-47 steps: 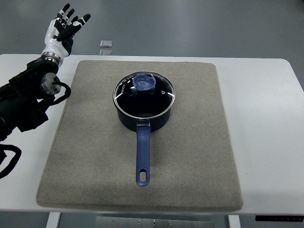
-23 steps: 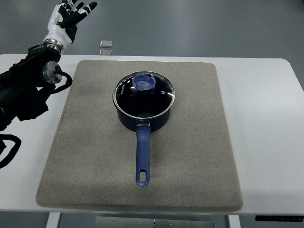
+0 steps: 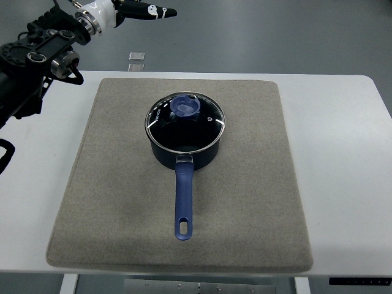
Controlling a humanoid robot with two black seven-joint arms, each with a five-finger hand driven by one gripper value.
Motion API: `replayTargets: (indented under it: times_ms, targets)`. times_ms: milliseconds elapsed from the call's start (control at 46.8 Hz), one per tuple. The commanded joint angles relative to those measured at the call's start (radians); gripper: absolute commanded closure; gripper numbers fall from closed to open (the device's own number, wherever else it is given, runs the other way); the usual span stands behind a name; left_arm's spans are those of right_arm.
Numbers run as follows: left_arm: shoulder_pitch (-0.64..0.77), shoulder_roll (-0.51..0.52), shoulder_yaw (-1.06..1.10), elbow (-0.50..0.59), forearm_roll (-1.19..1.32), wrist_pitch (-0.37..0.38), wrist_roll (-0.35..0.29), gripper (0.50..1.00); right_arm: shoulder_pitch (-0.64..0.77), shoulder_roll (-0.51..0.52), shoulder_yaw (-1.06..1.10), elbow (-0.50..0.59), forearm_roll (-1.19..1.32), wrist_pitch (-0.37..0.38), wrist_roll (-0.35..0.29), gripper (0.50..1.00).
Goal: Open pot lid and place left with left hand
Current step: 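Swing the left hand over the pot toward the blue lid knob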
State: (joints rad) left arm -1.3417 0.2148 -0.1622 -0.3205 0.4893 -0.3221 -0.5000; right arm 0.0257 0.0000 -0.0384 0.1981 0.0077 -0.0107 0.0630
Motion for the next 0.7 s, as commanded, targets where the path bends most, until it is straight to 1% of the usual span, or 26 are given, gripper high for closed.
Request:
replayTargets:
  times_ms: [0,64,235,384,683]
  targets:
    - [-0.023,0.009,0.0,-0.052,0.161,-0.009,-0.064,0.512,-0.001,0.0,0.0,0.0,0.0,0.0,0.0,0.583]
    - [-0.048,0.035,0.0,-0.097,0.265,-0.008,-0.111,0.512,0.0,0.0,0.0,0.0,0.0,0.0,0.0,0.583]
    - [-0.103,0.089,0.001,-0.247,0.417,-0.009,-0.111,0.512,-0.001,0.0,0.0,0.0,0.0,0.0,0.0,0.583]
    - [-0.143,0.141,0.001,-0.356,0.636,-0.008,-0.111,0.512,0.0,0.0,0.0,0.0,0.0,0.0,0.0,0.583]
    - [-0.206,0.202,0.0,-0.483,1.012,0.001,-0.111,0.51,0.0,0.0,0.0,0.001,0.0,0.0,0.0,0.583]
